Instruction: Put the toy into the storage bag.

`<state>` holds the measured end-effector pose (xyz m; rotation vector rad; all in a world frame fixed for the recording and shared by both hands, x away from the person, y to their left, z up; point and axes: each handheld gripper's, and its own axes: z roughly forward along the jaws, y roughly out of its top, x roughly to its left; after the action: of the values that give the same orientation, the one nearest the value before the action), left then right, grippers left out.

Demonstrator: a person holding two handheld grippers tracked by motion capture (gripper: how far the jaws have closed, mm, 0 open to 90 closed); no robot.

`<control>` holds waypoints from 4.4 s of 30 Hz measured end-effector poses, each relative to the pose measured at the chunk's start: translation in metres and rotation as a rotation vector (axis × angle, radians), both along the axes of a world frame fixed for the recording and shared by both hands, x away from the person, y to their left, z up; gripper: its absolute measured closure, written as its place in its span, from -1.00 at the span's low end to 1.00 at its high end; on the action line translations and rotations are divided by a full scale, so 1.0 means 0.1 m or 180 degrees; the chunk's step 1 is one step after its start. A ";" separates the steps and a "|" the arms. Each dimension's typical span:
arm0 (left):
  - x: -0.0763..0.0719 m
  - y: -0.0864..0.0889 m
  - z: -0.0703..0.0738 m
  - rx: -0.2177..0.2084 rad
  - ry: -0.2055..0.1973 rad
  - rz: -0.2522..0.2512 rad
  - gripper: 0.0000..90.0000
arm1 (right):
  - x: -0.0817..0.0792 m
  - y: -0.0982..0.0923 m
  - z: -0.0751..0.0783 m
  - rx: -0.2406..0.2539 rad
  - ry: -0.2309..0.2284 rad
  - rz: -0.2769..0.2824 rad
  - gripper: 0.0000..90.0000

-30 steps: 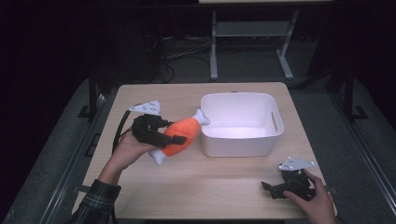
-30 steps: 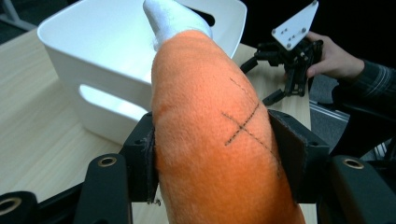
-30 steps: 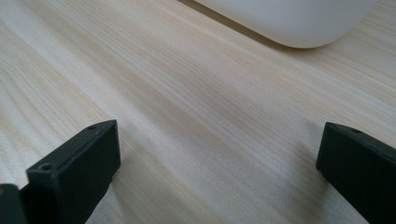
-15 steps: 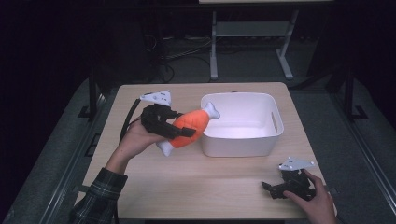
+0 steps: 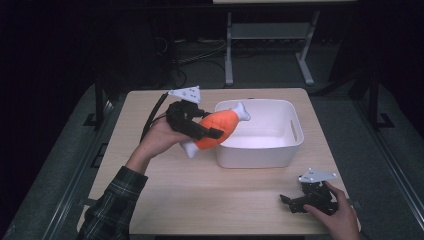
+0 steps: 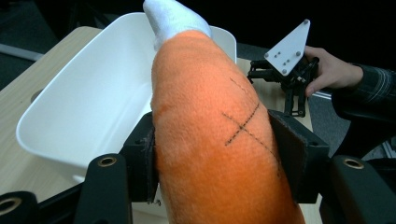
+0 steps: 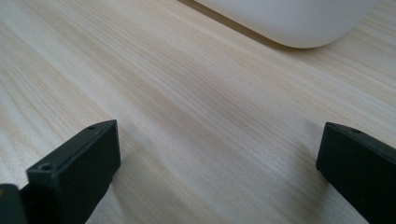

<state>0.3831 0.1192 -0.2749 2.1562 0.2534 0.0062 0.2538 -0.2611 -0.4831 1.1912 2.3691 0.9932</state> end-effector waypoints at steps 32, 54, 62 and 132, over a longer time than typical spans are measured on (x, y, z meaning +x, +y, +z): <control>0.36 -0.74 0.01 0.0159 -0.0071 -0.0516 -0.12 | 0.00 0.00 0.00 -0.0004 0.0007 -0.0006 -1.00; 0.54 -1.23 -0.21 0.0381 -0.0076 -0.0774 -0.14 | 0.00 0.00 0.00 -0.0001 0.0006 -0.0006 -1.00; 0.54 -1.31 -0.32 0.0510 -0.0079 -0.0833 -0.16 | 0.00 0.00 0.00 0.0003 0.0012 -0.0003 -1.00; -0.39 0.43 -0.70 -0.0025 -0.0177 0.0628 -0.55 | 0.00 0.00 0.00 -0.0001 -0.0003 -0.0002 -1.00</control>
<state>0.3443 0.1624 -0.3447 2.1120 0.4320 0.1774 0.2537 -0.2611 -0.4832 1.1908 2.3679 0.9931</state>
